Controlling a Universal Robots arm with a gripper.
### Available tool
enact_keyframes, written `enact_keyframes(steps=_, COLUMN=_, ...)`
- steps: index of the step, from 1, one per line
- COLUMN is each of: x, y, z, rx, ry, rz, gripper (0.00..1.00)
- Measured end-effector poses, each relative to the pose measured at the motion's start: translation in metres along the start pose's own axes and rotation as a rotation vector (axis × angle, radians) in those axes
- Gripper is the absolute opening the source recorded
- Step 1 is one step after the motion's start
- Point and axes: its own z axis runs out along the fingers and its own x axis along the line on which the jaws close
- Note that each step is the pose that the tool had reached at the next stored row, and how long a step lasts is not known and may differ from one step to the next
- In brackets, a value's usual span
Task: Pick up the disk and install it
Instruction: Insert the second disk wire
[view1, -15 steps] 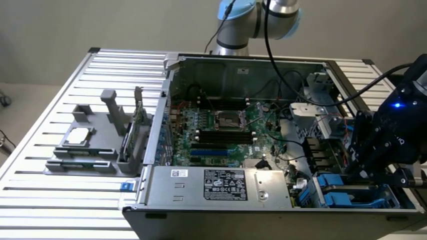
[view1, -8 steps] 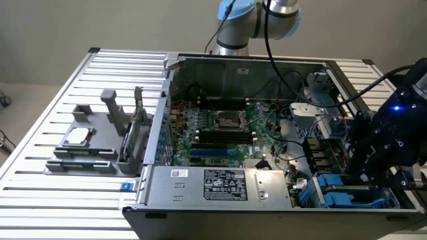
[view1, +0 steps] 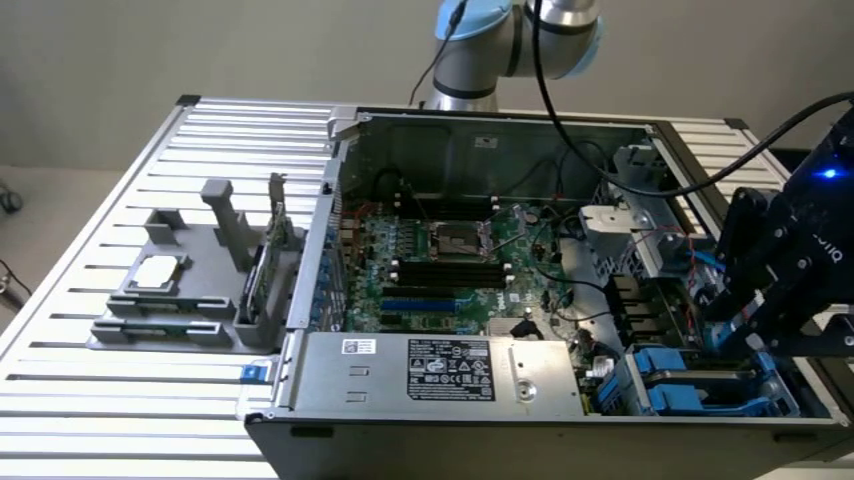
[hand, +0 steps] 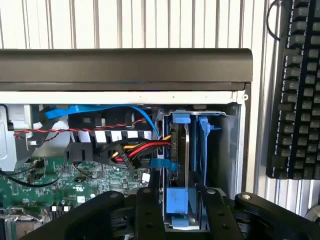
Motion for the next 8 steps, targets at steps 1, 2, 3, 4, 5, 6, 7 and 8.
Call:
enact_keyframes(steps=1, x=0.000, y=-0.0015, z=-0.0022, rx=0.0000, ry=0.0001, rz=0.000, gripper=0.37)
enact_keyframes(steps=2, x=0.000, y=-0.0037, z=-0.0043, rx=0.0000, ry=-0.0002, rz=0.000, gripper=0.37)
enact_keyframes(steps=3, x=0.000, y=-0.0061, z=-0.0058, rx=0.0000, ry=0.0000, rz=0.000, gripper=0.37)
enact_keyframes(steps=4, x=0.000, y=-0.0086, z=-0.0074, rx=-0.0001, ry=-0.0004, rz=0.000, gripper=0.37)
enact_keyframes(steps=5, x=0.000, y=-0.0116, z=-0.0084, rx=0.0000, ry=0.0001, rz=0.000, gripper=0.37)
enact_keyframes(steps=6, x=0.000, y=-0.0147, z=-0.0094, rx=0.0000, ry=0.0000, rz=0.000, gripper=0.37)
enact_keyframes(steps=7, x=0.000, y=-0.0178, z=-0.0101, rx=0.0000, ry=-0.0001, rz=0.000, gripper=0.37)
enact_keyframes(steps=8, x=0.000, y=-0.0209, z=-0.0105, rx=-0.0001, ry=0.0000, rz=0.000, gripper=0.35)
